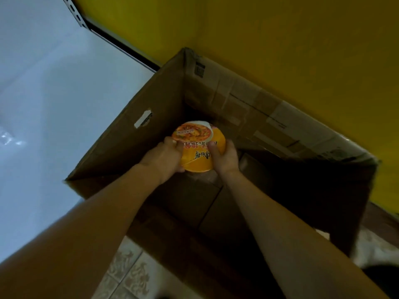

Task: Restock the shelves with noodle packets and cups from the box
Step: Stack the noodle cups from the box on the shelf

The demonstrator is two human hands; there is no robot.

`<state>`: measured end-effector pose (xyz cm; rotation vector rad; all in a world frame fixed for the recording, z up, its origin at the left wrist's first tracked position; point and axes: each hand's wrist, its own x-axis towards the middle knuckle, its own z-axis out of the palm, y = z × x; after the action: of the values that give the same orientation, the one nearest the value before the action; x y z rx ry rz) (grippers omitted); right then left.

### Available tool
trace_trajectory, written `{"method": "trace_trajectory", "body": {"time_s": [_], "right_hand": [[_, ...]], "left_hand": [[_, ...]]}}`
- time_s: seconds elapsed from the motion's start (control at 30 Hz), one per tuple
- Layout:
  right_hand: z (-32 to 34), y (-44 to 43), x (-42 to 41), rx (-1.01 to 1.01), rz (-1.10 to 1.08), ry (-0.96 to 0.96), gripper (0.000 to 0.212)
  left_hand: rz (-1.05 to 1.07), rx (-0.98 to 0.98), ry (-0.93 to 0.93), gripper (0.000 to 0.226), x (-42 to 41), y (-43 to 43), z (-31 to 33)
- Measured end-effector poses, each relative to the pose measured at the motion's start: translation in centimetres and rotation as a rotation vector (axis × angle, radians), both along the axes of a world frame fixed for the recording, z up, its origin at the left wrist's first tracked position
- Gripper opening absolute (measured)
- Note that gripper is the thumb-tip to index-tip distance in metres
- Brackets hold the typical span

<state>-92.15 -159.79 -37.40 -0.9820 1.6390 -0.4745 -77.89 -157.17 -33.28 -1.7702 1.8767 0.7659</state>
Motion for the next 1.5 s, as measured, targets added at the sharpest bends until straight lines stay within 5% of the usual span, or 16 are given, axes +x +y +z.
{"method": "trace_trajectory", "body": {"time_s": [0.23, 0.63, 1.0, 1.5], "right_hand": [[11.2, 2.8, -2.7, -0.056, 0.079, 0.068, 0.047], [40.5, 4.9, -5.0, -0.276, 0.321, 0.192, 0.044], [67.7, 8.6, -3.4, -0.447, 0.376, 0.061, 0.028], [87.6, 25.0, 4.1, -0.628, 0.714, -0.119, 0.038]], "left_hand": [[0.045, -0.385, 0.027, 0.076, -0.1, 7.0, 8.9], [0.100, -0.493, -0.001, 0.057, -2.0, 14.1, 31.6], [0.244, -0.791, -0.027, 0.047, -2.1, 19.6, 55.6], [0.374, -1.109, -0.324, 0.051, 3.3, 40.4, 73.2]]}}
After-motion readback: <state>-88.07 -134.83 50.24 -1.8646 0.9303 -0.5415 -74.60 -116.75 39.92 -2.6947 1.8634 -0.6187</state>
